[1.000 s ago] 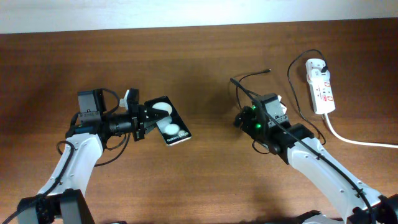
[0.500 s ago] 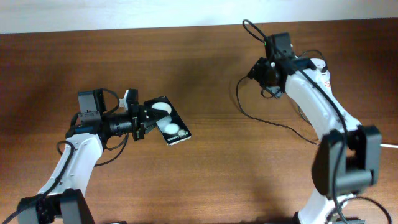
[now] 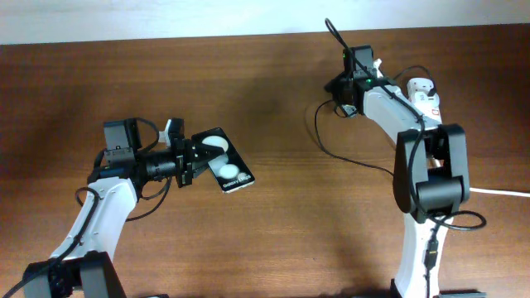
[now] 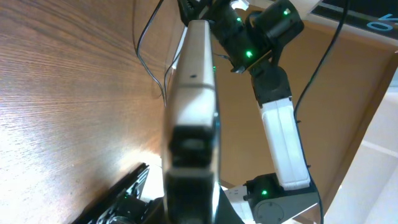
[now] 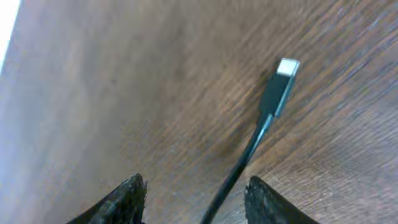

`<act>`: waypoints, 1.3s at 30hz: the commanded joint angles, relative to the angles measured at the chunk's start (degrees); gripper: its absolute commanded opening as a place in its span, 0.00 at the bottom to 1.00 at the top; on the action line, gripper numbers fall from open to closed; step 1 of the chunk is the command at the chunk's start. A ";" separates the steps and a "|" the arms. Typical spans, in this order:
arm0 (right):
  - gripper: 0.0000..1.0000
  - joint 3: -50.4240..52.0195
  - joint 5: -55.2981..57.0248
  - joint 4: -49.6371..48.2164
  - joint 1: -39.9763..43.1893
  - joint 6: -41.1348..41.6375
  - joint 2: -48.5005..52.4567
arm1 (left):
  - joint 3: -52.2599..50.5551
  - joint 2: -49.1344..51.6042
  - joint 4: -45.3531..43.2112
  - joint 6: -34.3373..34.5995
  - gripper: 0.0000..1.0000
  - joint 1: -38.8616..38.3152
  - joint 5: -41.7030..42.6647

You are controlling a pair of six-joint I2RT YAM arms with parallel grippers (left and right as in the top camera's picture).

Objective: Plug charger to phone and switch on socket
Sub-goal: 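Move the right gripper to the black cable and grasp its USB-C end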

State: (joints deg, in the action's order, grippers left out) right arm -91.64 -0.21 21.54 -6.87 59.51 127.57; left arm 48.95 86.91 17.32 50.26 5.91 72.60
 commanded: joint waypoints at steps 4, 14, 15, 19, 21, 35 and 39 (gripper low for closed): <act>0.34 -0.94 -3.67 0.46 0.20 0.79 3.10 | 0.24 0.20 -0.13 -1.16 0.00 0.11 0.63; 0.06 -0.96 -8.92 16.98 -0.55 -27.76 -1.25 | 0.24 0.20 -0.15 -1.14 0.00 0.11 0.44; 0.04 -0.96 -9.07 20.81 -1.31 -29.29 -1.90 | 0.24 0.20 -0.15 -1.14 0.00 0.11 0.44; 0.04 -0.96 -9.22 38.71 -7.32 -33.16 -2.51 | 0.24 0.20 -0.15 -1.16 0.00 0.11 0.46; 0.05 -0.96 -4.52 42.14 -11.30 -33.14 -2.51 | 0.24 0.20 -0.15 -1.16 0.00 0.11 0.48; 0.27 -0.94 2.14 38.23 -13.86 -33.11 -2.49 | 0.24 0.20 -0.15 -1.16 0.00 0.11 0.48; 0.27 -0.94 5.27 36.87 -13.68 -33.11 -2.43 | 0.24 0.20 -0.13 -1.16 0.00 0.11 0.66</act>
State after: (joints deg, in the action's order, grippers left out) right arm -93.10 3.11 59.09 -20.78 26.55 125.51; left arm 48.95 86.91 17.34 50.26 5.91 71.53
